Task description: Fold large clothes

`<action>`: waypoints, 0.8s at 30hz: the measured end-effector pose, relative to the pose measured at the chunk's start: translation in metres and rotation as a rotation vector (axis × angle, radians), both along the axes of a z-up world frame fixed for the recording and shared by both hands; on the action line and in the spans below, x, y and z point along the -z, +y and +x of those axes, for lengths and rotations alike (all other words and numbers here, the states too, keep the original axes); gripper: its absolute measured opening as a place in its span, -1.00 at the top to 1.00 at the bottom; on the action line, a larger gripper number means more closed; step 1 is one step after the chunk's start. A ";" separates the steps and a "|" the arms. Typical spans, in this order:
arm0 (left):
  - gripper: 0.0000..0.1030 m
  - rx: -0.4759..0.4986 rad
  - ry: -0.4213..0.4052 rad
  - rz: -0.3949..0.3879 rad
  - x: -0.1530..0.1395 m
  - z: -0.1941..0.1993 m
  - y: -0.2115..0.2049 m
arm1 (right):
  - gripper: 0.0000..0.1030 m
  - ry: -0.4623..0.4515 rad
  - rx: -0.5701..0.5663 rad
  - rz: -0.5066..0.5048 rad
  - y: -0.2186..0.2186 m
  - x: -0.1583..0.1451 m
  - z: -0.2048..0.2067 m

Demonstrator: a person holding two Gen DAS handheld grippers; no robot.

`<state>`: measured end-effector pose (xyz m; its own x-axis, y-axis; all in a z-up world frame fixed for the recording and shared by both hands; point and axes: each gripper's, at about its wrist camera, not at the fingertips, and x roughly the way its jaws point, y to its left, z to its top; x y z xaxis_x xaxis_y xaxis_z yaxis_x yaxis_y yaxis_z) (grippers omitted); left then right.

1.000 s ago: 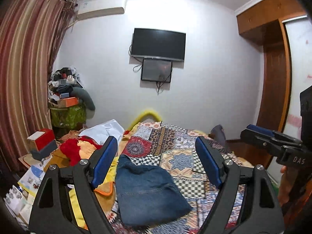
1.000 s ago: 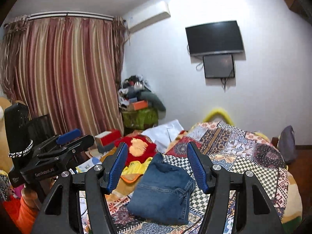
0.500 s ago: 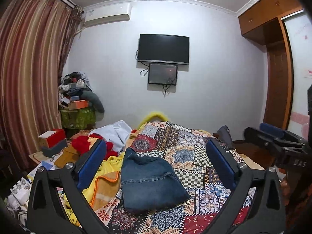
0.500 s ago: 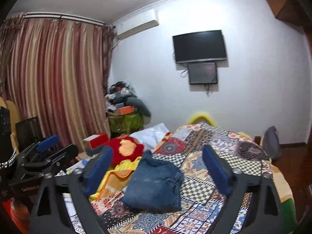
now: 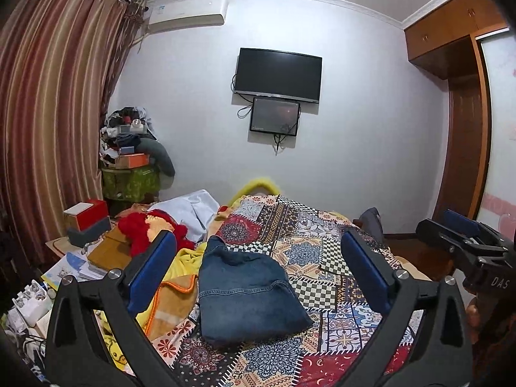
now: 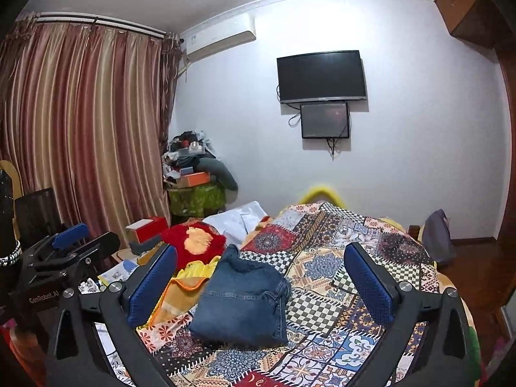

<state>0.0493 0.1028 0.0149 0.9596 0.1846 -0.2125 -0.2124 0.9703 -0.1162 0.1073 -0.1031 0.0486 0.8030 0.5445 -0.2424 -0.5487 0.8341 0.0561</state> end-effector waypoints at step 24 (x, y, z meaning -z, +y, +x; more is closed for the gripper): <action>-0.99 0.036 0.023 -0.011 0.005 0.005 0.014 | -0.99 0.026 -0.004 -0.021 0.002 0.008 0.007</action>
<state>0.0547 0.1169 0.0095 0.9605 0.1473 -0.2362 -0.1798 0.9761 -0.1222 0.1144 -0.1015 0.0404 0.7943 0.5419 -0.2747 -0.5502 0.8333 0.0530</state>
